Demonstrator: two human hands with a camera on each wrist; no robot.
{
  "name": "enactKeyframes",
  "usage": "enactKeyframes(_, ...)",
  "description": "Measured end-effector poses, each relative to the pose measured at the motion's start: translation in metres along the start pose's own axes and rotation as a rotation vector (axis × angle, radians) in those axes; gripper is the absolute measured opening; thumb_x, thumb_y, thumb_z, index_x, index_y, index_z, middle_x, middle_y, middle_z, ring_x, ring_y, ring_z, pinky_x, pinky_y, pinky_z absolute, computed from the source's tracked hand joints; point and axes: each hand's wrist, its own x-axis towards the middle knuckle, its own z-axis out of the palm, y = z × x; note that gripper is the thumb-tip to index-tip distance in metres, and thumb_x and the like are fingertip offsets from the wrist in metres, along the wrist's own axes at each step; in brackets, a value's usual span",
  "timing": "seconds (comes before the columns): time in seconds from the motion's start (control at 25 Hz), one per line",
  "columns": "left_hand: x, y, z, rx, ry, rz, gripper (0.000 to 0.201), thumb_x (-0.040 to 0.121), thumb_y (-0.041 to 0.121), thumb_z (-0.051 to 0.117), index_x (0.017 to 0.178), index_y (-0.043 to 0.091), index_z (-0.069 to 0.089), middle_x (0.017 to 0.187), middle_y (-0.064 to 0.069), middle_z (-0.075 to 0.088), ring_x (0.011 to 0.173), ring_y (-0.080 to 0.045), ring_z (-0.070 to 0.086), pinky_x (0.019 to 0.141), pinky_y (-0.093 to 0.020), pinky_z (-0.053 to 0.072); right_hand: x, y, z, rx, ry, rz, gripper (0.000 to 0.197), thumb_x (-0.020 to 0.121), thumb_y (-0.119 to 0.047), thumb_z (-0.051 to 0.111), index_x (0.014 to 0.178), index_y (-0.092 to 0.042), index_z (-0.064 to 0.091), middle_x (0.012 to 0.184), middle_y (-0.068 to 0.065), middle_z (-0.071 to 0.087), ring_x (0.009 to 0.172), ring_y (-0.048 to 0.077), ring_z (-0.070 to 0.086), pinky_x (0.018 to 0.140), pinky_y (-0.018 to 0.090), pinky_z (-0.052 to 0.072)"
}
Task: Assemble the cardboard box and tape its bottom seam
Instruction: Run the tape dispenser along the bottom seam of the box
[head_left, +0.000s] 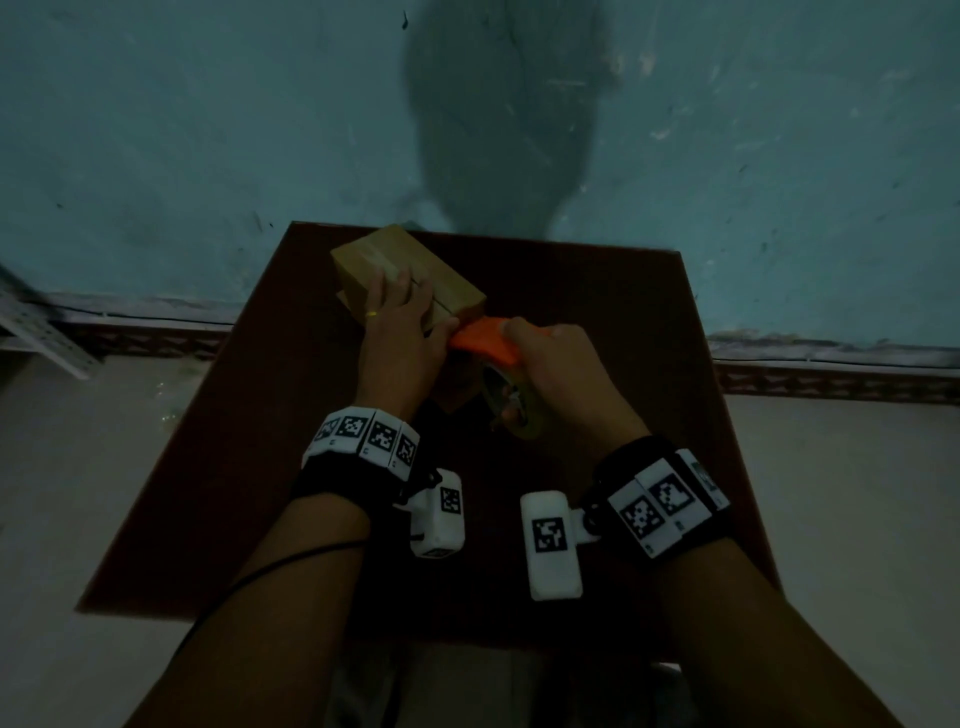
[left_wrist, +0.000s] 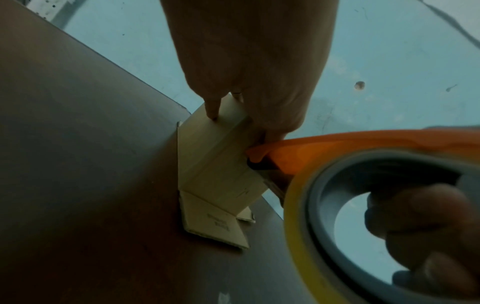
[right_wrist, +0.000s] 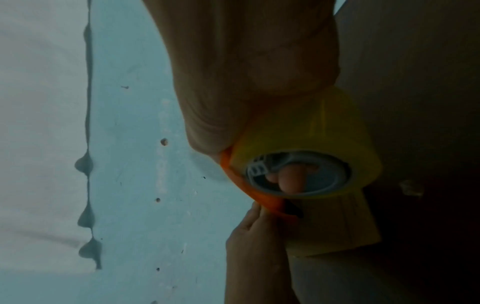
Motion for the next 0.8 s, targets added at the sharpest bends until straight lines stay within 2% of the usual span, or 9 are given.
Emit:
enactKeyframes(0.16, 0.0, 0.0, -0.001, 0.004, -0.003, 0.005, 0.063, 0.102, 0.036, 0.065, 0.158, 0.014, 0.048, 0.173, -0.009, 0.03, 0.163, -0.033, 0.009, 0.129, -0.044, 0.014, 0.004, -0.011, 0.0, 0.046, 0.011, 0.122, 0.044, 0.101, -0.042, 0.066, 0.11, 0.001, 0.066, 0.096, 0.022, 0.071, 0.046, 0.02, 0.069, 0.041, 0.025, 0.052)
enactKeyframes(0.24, -0.003, 0.0, 0.002, 0.058, -0.017, 0.026, 0.065, 0.102, 0.035, 0.065, 0.16, 0.014, 0.044, 0.174, -0.009, 0.028, 0.163, -0.034, 0.009, 0.129, -0.046, 0.016, 0.005, -0.005, 0.012, 0.011, -0.011, 0.162, 0.035, 0.102, -0.039, 0.065, 0.104, -0.004, 0.066, 0.094, 0.016, 0.07, 0.055, 0.02, 0.069, 0.041, 0.024, 0.054)
enactKeyframes(0.32, -0.006, 0.001, 0.007, 0.077, -0.031, 0.039, 0.067, 0.102, 0.034, 0.065, 0.162, 0.017, 0.04, 0.175, -0.007, 0.026, 0.163, -0.031, 0.008, 0.129, -0.045, 0.017, 0.004, 0.004, 0.031, -0.011, -0.021, 0.217, 0.028, 0.098, -0.036, 0.067, 0.093, -0.008, 0.068, 0.087, 0.011, 0.07, 0.063, 0.024, 0.071, 0.052, 0.031, 0.062)
enactKeyframes(0.44, -0.004, -0.001, 0.002, 0.052, -0.047, 0.042, 0.069, 0.101, 0.037, 0.065, 0.163, 0.022, 0.039, 0.174, 0.0, 0.028, 0.163, -0.026, 0.011, 0.127, -0.048, 0.022, 0.011, 0.016, 0.036, -0.008, -0.006, 0.265, 0.03, 0.093, -0.038, 0.068, 0.094, -0.009, 0.07, 0.09, 0.012, 0.073, 0.073, 0.03, 0.075, 0.063, 0.039, 0.064)
enactKeyframes(0.6, -0.005, -0.002, -0.004, 0.13, -0.06, 0.047, 0.072, 0.099, 0.043, 0.067, 0.163, 0.029, 0.038, 0.174, 0.006, 0.028, 0.162, -0.024, 0.012, 0.122, -0.055, 0.034, 0.015, 0.019, 0.0, -0.117, 0.095, 0.124, 0.031, 0.099, -0.043, 0.059, 0.081, -0.018, 0.064, 0.078, 0.003, 0.069, 0.062, 0.016, 0.068, 0.06, 0.031, 0.062)
enactKeyframes(0.68, -0.008, -0.002, -0.005, 0.148, -0.054, 0.046, 0.075, 0.096, 0.043, 0.07, 0.163, 0.031, 0.038, 0.173, 0.007, 0.028, 0.161, -0.023, 0.013, 0.118, -0.056, 0.039, 0.014, 0.016, -0.019, -0.179, 0.207, 0.073, 0.036, 0.1, -0.045, 0.056, 0.076, -0.019, 0.064, 0.065, -0.003, 0.071, 0.051, 0.002, 0.067, 0.057, 0.022, 0.061)
enactKeyframes(0.72, -0.009, -0.002, -0.006, 0.154, -0.049, 0.045, 0.076, 0.095, 0.042, 0.072, 0.162, 0.031, 0.038, 0.173, 0.007, 0.028, 0.161, -0.023, 0.014, 0.116, -0.056, 0.041, 0.017, 0.016, -0.027, -0.224, 0.254, 0.044, 0.04, 0.099, -0.049, 0.054, 0.078, -0.018, 0.066, 0.061, -0.004, 0.072, 0.051, 0.0, 0.069, 0.061, 0.022, 0.062)
enactKeyframes(0.76, -0.01, -0.003, -0.007, 0.164, -0.053, 0.047, 0.079, 0.093, 0.04, 0.074, 0.163, 0.031, 0.038, 0.174, 0.007, 0.027, 0.161, -0.023, 0.014, 0.115, -0.057, 0.043, 0.019, 0.017, -0.032, -0.294, 0.3, 0.011, 0.044, 0.096, -0.056, 0.051, 0.09, -0.016, 0.071, 0.066, -0.002, 0.074, 0.06, 0.007, 0.074, 0.072, 0.031, 0.065)
enactKeyframes(0.8, -0.012, -0.003, -0.007, 0.179, -0.066, 0.052, 0.083, 0.091, 0.038, 0.077, 0.163, 0.031, 0.036, 0.174, 0.007, 0.025, 0.161, -0.023, 0.013, 0.114, -0.057, 0.044, 0.022, 0.019, -0.035, -0.383, 0.344, -0.025, 0.052, 0.093, -0.059, 0.051, 0.111, -0.014, 0.07, 0.079, 0.0, 0.074, 0.072, 0.015, 0.074, 0.079, 0.04, 0.063)
